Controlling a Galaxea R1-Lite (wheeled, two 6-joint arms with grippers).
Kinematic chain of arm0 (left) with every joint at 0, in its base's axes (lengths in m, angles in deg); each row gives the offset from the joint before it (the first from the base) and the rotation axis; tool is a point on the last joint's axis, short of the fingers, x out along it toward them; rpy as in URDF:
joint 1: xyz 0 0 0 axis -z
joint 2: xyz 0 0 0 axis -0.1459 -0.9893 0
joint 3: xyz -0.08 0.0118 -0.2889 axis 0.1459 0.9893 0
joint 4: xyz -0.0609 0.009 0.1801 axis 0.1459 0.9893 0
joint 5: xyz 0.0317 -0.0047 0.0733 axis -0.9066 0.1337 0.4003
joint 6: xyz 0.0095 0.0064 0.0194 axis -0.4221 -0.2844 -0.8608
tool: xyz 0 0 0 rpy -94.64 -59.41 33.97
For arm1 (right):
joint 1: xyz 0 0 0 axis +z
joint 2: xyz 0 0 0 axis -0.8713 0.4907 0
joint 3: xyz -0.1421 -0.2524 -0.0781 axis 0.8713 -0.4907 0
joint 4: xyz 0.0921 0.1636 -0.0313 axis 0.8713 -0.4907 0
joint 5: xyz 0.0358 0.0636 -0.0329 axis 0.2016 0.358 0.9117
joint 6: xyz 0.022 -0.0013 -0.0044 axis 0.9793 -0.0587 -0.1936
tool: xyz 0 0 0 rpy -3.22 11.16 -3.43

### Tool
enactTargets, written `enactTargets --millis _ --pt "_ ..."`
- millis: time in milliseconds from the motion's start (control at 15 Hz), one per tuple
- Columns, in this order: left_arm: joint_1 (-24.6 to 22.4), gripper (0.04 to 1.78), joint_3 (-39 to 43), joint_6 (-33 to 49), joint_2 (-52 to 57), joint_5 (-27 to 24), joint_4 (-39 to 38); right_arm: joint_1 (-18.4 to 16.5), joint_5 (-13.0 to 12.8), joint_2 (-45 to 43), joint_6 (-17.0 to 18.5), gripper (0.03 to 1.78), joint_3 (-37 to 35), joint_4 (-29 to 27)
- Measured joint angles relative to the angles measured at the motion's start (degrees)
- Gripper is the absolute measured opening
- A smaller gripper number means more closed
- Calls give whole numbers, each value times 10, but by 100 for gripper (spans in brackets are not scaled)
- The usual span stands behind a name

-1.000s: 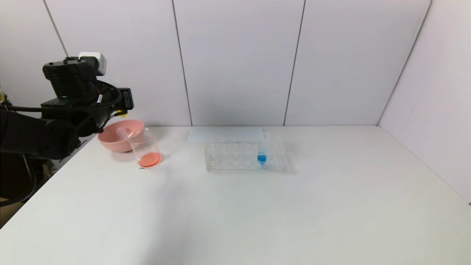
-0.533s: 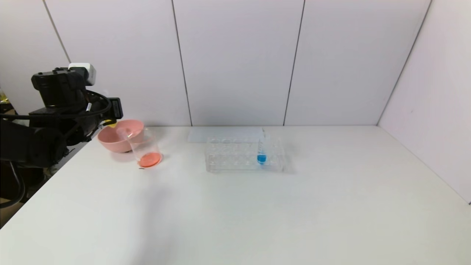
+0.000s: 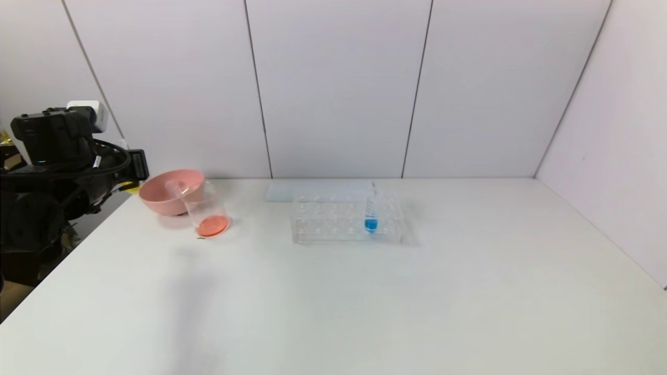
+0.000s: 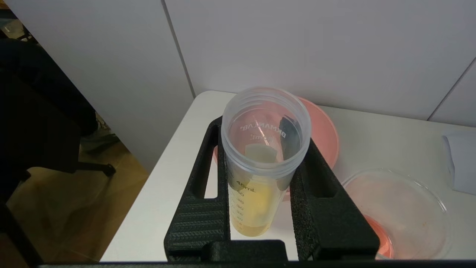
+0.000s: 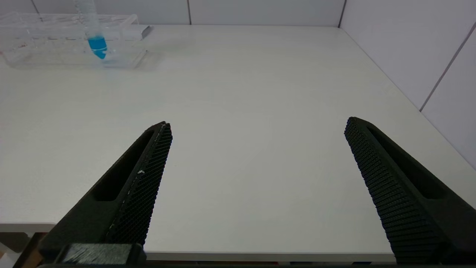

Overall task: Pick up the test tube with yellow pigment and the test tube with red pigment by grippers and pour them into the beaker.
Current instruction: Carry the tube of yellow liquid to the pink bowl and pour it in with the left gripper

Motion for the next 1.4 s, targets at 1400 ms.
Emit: enactTargets --millis 1400 --pt "-55 47 -28 -107 -9 -226 118 0 0 0 0 170 0 0"
